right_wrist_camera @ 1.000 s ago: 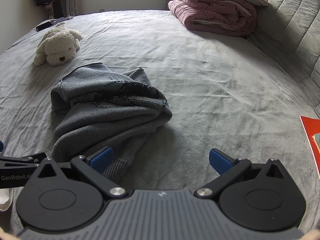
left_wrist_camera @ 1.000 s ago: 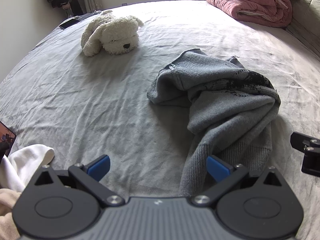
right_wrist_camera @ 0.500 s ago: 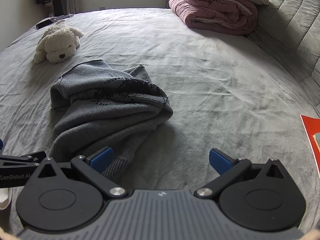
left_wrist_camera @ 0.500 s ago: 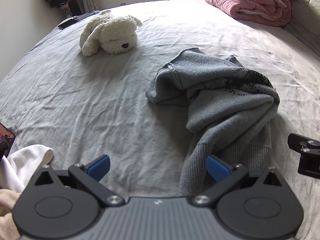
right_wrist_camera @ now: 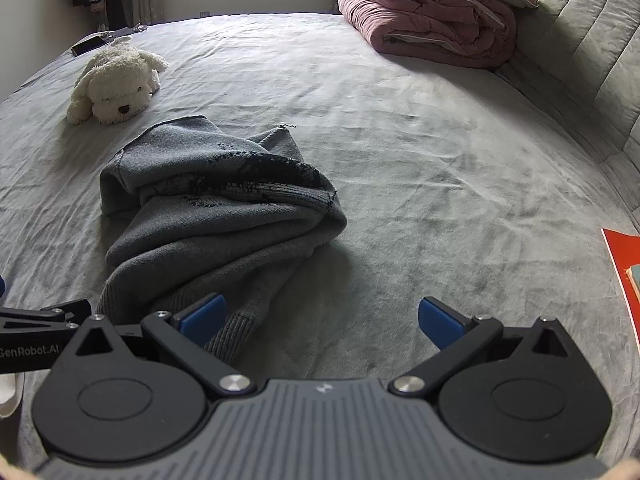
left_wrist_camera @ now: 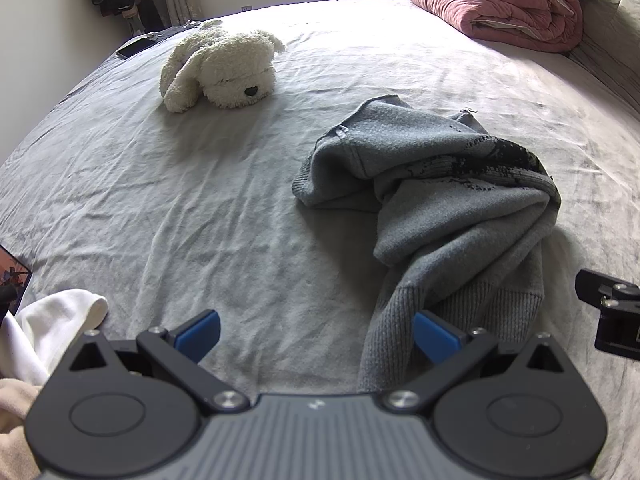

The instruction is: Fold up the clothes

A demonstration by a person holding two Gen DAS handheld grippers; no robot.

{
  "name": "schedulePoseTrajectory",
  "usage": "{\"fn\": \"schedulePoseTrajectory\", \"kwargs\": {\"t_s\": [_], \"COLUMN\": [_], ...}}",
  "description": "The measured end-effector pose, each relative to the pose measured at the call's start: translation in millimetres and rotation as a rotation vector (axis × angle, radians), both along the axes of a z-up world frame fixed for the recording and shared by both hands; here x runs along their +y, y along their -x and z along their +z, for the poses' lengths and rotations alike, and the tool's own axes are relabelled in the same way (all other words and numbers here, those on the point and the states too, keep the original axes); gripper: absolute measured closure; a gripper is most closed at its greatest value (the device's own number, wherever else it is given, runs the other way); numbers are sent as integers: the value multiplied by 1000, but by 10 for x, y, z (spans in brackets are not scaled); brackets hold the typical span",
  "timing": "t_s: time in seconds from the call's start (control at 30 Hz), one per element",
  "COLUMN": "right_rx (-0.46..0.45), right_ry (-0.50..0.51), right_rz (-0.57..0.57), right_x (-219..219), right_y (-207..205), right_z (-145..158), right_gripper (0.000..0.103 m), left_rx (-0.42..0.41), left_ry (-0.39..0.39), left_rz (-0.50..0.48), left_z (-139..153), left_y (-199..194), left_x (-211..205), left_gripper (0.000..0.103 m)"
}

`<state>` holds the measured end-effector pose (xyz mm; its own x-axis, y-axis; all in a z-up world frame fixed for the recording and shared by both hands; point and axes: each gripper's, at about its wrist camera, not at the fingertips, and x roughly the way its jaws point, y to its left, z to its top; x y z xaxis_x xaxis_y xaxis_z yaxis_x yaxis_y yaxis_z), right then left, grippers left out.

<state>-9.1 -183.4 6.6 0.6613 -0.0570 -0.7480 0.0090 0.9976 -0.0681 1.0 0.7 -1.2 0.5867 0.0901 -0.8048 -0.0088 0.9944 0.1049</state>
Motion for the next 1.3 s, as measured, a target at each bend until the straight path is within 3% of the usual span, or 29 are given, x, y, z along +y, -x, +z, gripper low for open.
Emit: {"fn": "schedulePoseTrajectory", "kwargs": {"t_s": [1.3], "right_rx": [19], "right_ry": [4], "right_rz": [-5], "right_x": [-10], "right_y": [-39], "right_z": [-44], "right_gripper": [0], "left_rx": [-4], "left_ry": [-8], "left_rz": [12], "left_z": [-5], "left_y": [-10], "left_x": [23], "left_gripper": [0]}}
